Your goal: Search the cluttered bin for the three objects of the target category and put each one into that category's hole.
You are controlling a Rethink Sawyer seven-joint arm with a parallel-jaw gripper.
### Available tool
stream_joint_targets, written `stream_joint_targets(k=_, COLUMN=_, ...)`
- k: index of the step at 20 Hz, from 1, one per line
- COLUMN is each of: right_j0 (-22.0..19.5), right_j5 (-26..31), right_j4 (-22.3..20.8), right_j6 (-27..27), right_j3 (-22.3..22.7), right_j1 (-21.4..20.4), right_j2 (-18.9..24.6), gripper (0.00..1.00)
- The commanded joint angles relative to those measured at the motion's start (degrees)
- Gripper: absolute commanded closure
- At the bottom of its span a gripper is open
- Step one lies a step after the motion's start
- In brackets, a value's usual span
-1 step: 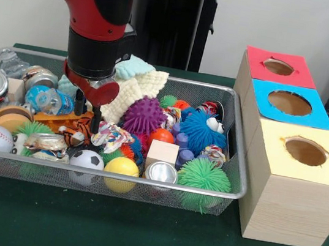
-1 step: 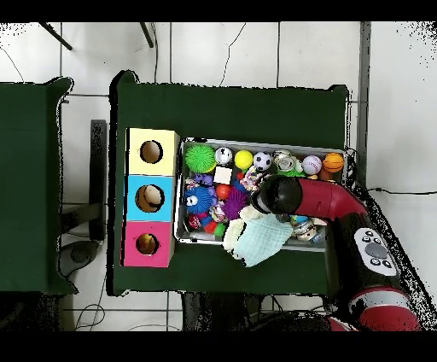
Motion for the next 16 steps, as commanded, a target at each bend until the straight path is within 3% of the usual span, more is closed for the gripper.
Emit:
stream_joint_targets(k=1, right_j0=-0.5, right_j5=4.4, right_j4=-3.5, right_j6=-9.9, right_j3=1.9, right_j1=2.1, right_j2=4.2, gripper=0.0)
stream_joint_targets(k=9, right_j0=-1.0, right_j5=2.9, right_j4=-4.6, right_j6=-10.4, right_j3=1.9, right_j1=3.5, right_j2=3.9, gripper=0.0)
stream_joint_targets(k=16, right_j0=-1.7, right_j5=-3.6, right_j4=-4.0, right_j6=-4.4, right_j3=6.2, right_j1=4.1, right_j2=2.3, gripper=0.0)
